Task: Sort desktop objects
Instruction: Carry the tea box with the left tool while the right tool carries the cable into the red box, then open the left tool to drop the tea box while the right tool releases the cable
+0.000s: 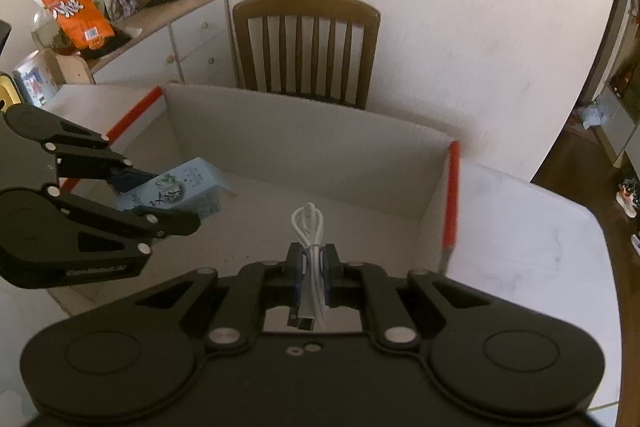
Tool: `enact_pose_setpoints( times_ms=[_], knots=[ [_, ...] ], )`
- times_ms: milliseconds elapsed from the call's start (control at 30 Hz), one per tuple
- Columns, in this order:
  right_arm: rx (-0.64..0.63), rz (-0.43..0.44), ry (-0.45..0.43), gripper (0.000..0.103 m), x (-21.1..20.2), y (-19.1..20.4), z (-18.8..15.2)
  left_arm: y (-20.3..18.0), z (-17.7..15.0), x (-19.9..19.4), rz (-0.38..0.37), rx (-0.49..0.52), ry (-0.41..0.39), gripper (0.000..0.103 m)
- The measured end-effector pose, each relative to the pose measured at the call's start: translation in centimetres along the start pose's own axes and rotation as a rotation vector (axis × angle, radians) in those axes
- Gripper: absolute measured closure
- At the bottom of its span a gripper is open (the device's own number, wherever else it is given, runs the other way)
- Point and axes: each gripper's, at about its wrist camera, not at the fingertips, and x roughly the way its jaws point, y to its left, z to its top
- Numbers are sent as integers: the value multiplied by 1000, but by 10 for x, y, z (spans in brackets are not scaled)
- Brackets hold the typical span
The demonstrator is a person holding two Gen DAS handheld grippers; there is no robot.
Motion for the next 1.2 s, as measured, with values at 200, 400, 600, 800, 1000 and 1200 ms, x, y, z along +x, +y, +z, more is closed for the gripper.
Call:
enact_pose_setpoints(
  times_ms=[200, 400, 600, 800, 1000, 1200],
  knots=[
    [0, 18, 78, 95, 23, 1, 0, -1, -1, 24, -15, 3, 75, 75],
    [-6, 12, 147, 95, 38, 2, -6, -1, 3, 40, -45, 16, 174, 75],
    [-11, 23, 221, 95, 45, 3, -6, 2, 2, 49, -78, -1, 251, 75],
    [-24, 16, 255, 95, 46, 6, -6, 3, -2, 56, -86, -5, 316, 75],
    [-24, -2, 266, 81, 45, 7, -5, 1, -5, 56, -75, 11, 336, 75],
    [-27, -12, 250, 74, 37, 6, -7, 2, -8, 48, -56, 4, 320, 70]
  ],
)
